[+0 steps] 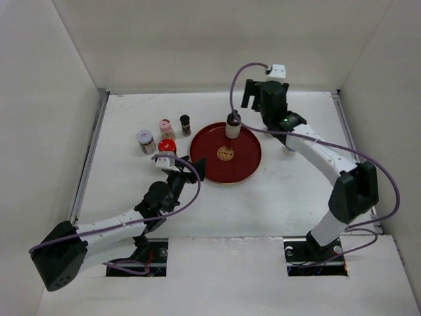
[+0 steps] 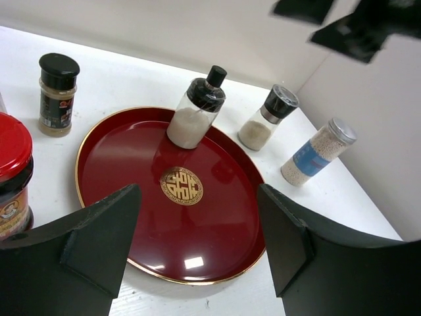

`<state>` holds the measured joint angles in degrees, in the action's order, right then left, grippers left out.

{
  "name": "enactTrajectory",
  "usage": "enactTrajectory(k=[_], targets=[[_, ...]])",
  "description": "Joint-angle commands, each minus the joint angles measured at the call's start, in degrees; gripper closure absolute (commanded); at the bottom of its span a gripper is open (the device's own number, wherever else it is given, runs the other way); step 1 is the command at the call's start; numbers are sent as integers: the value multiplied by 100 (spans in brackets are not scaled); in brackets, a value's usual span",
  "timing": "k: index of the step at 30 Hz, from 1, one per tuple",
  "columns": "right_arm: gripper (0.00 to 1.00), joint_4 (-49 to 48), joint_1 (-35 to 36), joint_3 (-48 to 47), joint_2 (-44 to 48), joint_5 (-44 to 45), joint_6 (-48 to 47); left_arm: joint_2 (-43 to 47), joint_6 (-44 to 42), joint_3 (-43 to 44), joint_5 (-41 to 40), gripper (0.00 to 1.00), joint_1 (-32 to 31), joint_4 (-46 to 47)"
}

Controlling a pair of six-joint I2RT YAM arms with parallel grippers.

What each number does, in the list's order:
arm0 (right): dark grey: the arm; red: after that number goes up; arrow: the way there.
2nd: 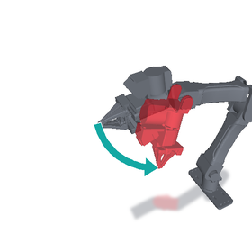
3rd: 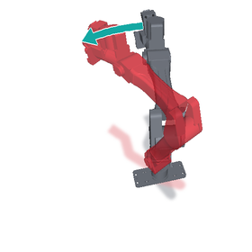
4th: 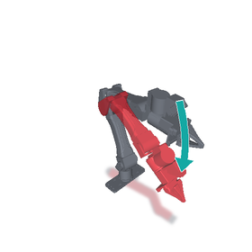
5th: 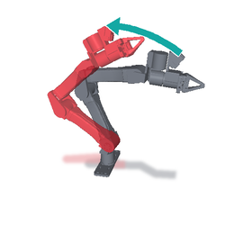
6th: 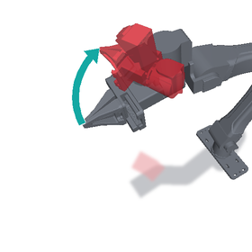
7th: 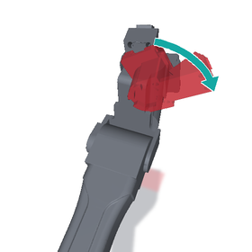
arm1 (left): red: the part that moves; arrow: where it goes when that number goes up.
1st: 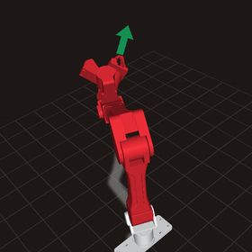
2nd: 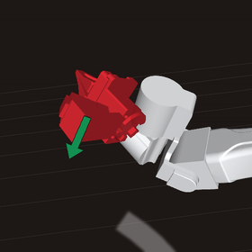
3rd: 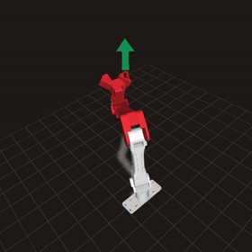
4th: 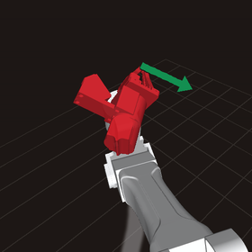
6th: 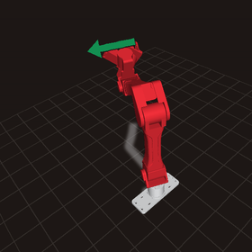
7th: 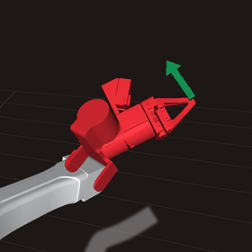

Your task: Organize the condiment bottles

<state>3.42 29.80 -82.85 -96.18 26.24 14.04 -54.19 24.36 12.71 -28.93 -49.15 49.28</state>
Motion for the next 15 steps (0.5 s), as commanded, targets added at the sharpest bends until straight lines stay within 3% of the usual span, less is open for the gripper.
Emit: enactTrajectory(k=[1, 8, 15], targets=[[1, 456, -575, 286, 117, 425, -68, -21, 69, -5, -17, 30, 15, 293], [0, 1037, -1174, 200, -287, 128, -200, 5, 104, -23, 19, 29, 6, 293], [0, 1310, -1271, -231, -779, -462, -271, -38, 113, -14, 28, 29, 15, 293]])
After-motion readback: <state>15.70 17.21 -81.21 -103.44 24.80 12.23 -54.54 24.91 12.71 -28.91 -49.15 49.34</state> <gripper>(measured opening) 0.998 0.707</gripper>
